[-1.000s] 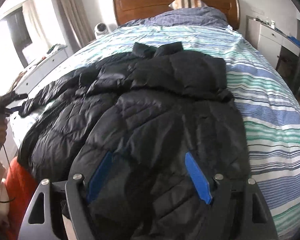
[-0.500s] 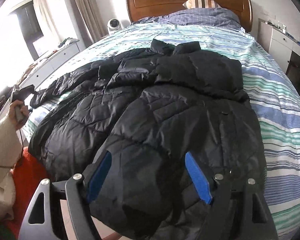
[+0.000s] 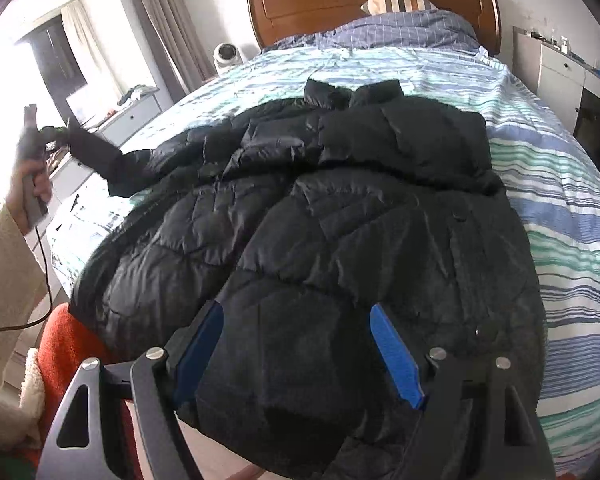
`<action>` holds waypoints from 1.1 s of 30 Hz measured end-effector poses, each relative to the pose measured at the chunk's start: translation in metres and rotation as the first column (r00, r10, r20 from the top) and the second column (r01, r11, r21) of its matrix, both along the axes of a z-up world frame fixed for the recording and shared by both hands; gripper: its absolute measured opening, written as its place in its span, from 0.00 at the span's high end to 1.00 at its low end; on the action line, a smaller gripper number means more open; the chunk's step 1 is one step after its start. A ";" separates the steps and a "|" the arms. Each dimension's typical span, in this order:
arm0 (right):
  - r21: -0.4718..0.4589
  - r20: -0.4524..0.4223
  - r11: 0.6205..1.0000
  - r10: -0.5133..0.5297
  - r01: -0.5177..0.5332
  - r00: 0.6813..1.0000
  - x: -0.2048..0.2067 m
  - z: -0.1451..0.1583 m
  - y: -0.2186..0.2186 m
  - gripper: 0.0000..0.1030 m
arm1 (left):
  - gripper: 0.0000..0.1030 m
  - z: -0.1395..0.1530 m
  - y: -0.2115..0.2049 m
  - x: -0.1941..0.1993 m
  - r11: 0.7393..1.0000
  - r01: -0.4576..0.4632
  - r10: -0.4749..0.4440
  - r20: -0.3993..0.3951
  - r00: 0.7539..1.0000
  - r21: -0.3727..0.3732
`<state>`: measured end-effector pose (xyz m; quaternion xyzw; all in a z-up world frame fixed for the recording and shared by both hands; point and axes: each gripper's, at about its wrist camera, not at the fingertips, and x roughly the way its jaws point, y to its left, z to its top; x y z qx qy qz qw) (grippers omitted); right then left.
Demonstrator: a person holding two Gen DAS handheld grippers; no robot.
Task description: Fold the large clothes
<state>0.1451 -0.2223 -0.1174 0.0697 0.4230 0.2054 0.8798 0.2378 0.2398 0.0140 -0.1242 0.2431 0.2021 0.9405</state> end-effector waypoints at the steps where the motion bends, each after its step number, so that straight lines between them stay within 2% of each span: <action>1: 0.008 0.008 1.000 -0.012 0.012 1.000 -0.001 0.002 -0.003 0.24 | 0.89 0.010 -0.023 0.004 0.998 0.060 -0.061 0.016 0.998 0.033; 4: 0.035 0.023 0.997 -0.064 0.063 0.998 -0.004 0.004 -0.016 0.24 | 0.89 0.022 -0.106 0.012 0.959 0.267 -0.270 0.023 0.963 0.094; 6: 0.055 0.018 0.994 -0.094 0.093 0.995 -0.003 0.003 -0.025 0.24 | 0.89 0.014 -0.159 0.015 0.917 0.385 -0.387 -0.005 0.922 0.105; 10: 0.087 0.002 0.985 -0.148 0.147 0.989 -0.004 -0.001 -0.045 0.24 | 0.89 -0.030 -0.247 0.019 0.834 0.538 -0.528 -0.103 0.843 0.123; 13: 0.110 0.001 0.978 -0.177 0.175 0.984 -0.001 -0.001 -0.058 0.24 | 0.84 -0.075 -0.294 0.023 0.775 0.626 -0.599 -0.212 0.772 0.090; 14: 0.122 0.006 0.976 -0.184 0.182 0.983 0.000 0.000 -0.061 0.24 | 0.74 -0.095 -0.310 0.023 0.748 0.660 -0.625 -0.262 0.735 0.067; 15: 0.137 0.014 0.973 -0.192 0.188 0.981 0.002 0.001 -0.064 0.24 | 0.52 -0.107 -0.317 0.023 0.734 0.677 -0.639 -0.295 0.711 0.042; 17: 0.171 0.025 0.965 -0.207 0.199 0.978 0.006 0.003 -0.070 0.24 | 0.31 -0.128 -0.326 0.014 0.706 0.708 -0.671 -0.341 0.659 -0.020; 20: 0.220 0.003 0.956 -0.199 0.194 0.980 0.020 0.001 -0.071 0.24 | 0.29 -0.138 -0.326 -0.014 0.641 0.763 -0.739 -0.340 0.582 -0.087; 21: 0.236 -0.008 0.954 -0.189 0.186 0.982 0.025 0.000 -0.070 0.24 | 0.26 -0.138 -0.320 -0.024 0.632 0.768 -0.748 -0.338 0.572 -0.099; 23: 0.286 -0.024 0.945 -0.159 0.159 0.987 0.041 -0.001 -0.064 0.24 | 0.22 -0.134 -0.301 -0.039 0.639 0.761 -0.747 -0.327 0.579 -0.112; 26: 0.386 -0.073 0.915 -0.094 0.115 0.993 0.085 -0.007 -0.046 0.25 | 0.21 -0.127 -0.264 -0.059 0.681 0.719 -0.720 -0.307 0.623 -0.139; 27: 0.397 -0.093 0.910 -0.087 0.117 0.992 0.098 -0.011 -0.041 0.25 | 0.21 -0.124 -0.250 -0.064 0.700 0.700 -0.705 -0.297 0.644 -0.144; 29: 0.384 -0.144 0.912 -0.093 0.142 0.985 0.128 -0.023 -0.029 0.24 | 0.21 -0.118 -0.224 -0.073 0.740 0.658 -0.668 -0.276 0.692 -0.139; 32: 0.341 -0.205 0.929 -0.074 0.142 0.976 0.168 -0.042 -0.006 0.24 | 0.21 -0.110 -0.199 -0.079 0.777 0.612 -0.628 -0.244 0.739 -0.144; 33: 0.329 -0.211 0.935 -0.063 0.131 0.975 0.180 -0.047 0.003 0.24 | 0.20 -0.110 -0.194 -0.081 0.784 0.603 -0.619 -0.237 0.748 -0.147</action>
